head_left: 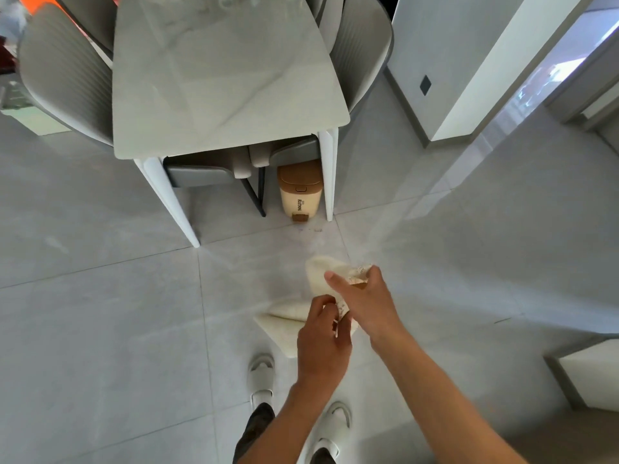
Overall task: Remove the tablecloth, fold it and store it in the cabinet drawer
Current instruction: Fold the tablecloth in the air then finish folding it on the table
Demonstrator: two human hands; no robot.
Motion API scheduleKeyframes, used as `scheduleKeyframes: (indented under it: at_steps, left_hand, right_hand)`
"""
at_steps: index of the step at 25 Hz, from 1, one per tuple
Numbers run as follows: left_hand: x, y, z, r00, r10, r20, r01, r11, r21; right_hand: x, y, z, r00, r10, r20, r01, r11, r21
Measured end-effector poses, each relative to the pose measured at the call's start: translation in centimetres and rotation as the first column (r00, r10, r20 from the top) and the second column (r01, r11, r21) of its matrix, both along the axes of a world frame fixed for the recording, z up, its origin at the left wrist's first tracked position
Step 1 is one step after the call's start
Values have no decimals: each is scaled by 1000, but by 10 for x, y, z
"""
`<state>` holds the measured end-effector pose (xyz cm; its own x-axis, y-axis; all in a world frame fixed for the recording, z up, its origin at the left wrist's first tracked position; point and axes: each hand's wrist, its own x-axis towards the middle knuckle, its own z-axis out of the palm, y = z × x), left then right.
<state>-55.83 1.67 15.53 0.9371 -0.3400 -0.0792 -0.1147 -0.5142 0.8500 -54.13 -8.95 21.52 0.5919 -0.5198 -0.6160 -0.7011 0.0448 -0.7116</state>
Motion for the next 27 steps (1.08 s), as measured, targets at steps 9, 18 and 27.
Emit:
scheduleKeyframes:
  at_steps: [9,18,27]
  left_hand:
    - [-11,2,14,932,-166,-322,29,921,-388]
    - [91,23,60,625,-774,-98,776,630,-26]
    - [-9,59,-29,660,-617,-429,672,740,-31]
  right_hand:
    - [-6,-41,19,808,545,223,-510,837,-196]
    - [-48,-69,91,417,906,65,-833,410,-371]
    - [-107,-83,38,520,849,-90,-745,400,-534]
